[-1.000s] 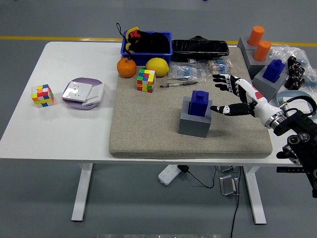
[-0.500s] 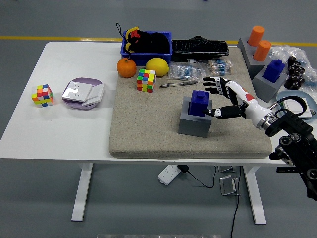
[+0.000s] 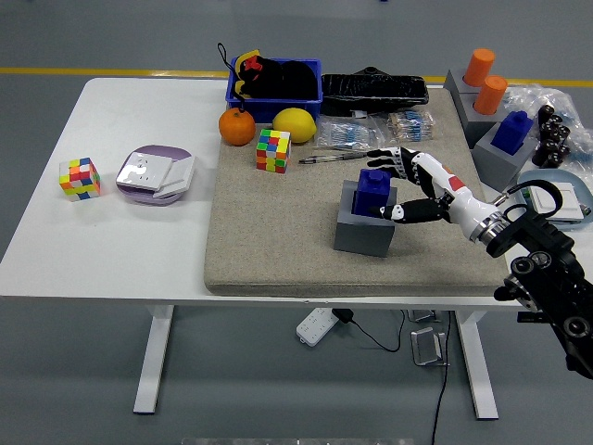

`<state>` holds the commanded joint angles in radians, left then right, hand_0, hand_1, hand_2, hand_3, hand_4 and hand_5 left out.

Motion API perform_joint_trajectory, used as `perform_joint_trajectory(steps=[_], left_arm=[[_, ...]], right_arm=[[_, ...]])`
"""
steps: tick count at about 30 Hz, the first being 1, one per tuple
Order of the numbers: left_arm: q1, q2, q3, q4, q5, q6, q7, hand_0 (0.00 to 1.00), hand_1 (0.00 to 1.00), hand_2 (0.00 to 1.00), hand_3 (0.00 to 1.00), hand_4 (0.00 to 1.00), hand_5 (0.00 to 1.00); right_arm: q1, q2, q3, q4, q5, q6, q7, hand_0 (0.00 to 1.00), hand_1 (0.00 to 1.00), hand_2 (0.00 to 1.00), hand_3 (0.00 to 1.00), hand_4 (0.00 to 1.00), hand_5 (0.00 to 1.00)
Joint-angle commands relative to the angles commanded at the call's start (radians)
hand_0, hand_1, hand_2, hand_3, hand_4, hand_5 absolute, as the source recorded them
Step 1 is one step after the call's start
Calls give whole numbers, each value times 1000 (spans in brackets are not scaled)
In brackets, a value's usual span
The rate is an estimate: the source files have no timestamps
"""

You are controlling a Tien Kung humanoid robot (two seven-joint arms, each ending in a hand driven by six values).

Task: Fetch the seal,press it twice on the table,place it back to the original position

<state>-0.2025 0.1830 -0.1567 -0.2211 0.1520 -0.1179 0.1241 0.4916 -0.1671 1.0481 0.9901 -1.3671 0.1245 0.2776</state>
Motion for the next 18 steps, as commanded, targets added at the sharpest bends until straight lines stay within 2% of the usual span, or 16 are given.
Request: perform_joint_trajectory(steps=[2, 3, 8, 9, 14, 15, 18], left_arm=[[-1, 0, 2, 0, -1, 0, 0, 817, 816, 788, 837, 804, 422], [-2, 0, 3, 0, -1, 0, 0, 817, 816, 788, 837, 804, 422], [0, -1, 5, 0, -1, 0, 0, 817, 816, 788, 837, 804, 422], [0, -1, 6, 0, -1, 0, 0, 817, 816, 788, 837, 803, 420], [3, -2, 5, 1, -1, 0, 0, 817, 816, 788, 837, 803, 420], [4, -2, 5, 1, -1, 0, 0, 817, 816, 788, 837, 804, 422], [5, -3, 1, 1, 0, 0, 0, 817, 816, 788, 837, 804, 422]], right_arm=[[2, 0, -6, -5, -1, -4, 1, 751, 704, 722, 776, 897, 2], [3, 1, -9, -8, -1, -6, 3, 733, 667, 692, 760, 861, 2], [6, 2, -23, -22, 0, -29, 13, 733, 667, 692, 760, 861, 2], [7, 2, -26, -25, 0, -33, 15, 683, 600, 642, 728, 756, 2], [9, 5, -36, -34, -2, -63, 29, 683, 600, 642, 728, 756, 2], [9, 6, -37, -36, -5, -69, 31, 580, 497, 518, 614, 687, 2], [9, 8, -42, -39, -10, -86, 35, 580, 497, 518, 614, 687, 2]])
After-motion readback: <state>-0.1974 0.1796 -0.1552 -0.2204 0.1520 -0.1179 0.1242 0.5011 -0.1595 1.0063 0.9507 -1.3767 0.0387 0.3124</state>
